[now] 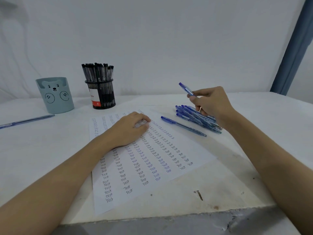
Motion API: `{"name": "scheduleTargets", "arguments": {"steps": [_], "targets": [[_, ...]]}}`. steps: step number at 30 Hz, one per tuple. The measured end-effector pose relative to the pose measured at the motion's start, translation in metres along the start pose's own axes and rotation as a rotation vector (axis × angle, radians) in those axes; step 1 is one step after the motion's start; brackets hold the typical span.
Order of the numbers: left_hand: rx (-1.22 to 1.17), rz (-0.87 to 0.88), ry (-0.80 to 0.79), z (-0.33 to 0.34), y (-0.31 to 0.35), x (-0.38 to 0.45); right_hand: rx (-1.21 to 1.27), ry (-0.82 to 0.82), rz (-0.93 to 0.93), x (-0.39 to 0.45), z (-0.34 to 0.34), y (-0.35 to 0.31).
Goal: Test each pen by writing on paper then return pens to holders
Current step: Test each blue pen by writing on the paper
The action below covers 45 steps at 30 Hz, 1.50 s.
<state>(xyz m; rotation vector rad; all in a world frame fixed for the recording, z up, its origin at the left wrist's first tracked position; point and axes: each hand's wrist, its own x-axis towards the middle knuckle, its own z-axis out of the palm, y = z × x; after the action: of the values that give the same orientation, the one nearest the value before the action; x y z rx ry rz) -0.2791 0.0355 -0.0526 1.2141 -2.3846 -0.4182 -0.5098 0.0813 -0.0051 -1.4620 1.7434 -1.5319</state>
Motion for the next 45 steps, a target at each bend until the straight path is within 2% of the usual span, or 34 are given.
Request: {"name": "scheduleTargets", "arguments": {"steps": [4,7,12,16,23,32,35,38,45], "targets": [[-0.004,-0.005,-0.001,0.000,0.000,0.000,-0.322,-0.057,-0.036,0.001,0.001,0.004],[-0.008,-0.005,0.001,0.001,0.000,0.000,-0.413,-0.101,-0.026,0.001,0.002,0.007],[-0.006,0.004,0.006,0.001,0.000,0.000,-0.561,-0.031,-0.070,0.001,-0.002,0.009],[-0.005,0.009,0.005,0.001,-0.001,0.000,-0.594,0.047,-0.051,0.005,-0.006,0.013],[-0.007,0.007,0.014,0.002,-0.002,0.001,-0.662,-0.013,-0.017,0.008,-0.003,0.020],[-0.025,0.021,0.051,0.000,0.001,0.000,-0.561,0.088,-0.117,0.001,0.000,0.010],[-0.034,-0.004,0.077,-0.009,0.000,-0.004,-0.512,0.019,-0.177,-0.007,0.012,-0.006],[-0.006,-0.058,0.100,-0.029,-0.011,-0.017,-0.510,-0.142,-0.296,-0.016,0.036,-0.040],[0.113,-0.304,0.213,-0.092,-0.087,-0.098,-0.480,-0.441,-0.542,-0.028,0.154,-0.118]]}}
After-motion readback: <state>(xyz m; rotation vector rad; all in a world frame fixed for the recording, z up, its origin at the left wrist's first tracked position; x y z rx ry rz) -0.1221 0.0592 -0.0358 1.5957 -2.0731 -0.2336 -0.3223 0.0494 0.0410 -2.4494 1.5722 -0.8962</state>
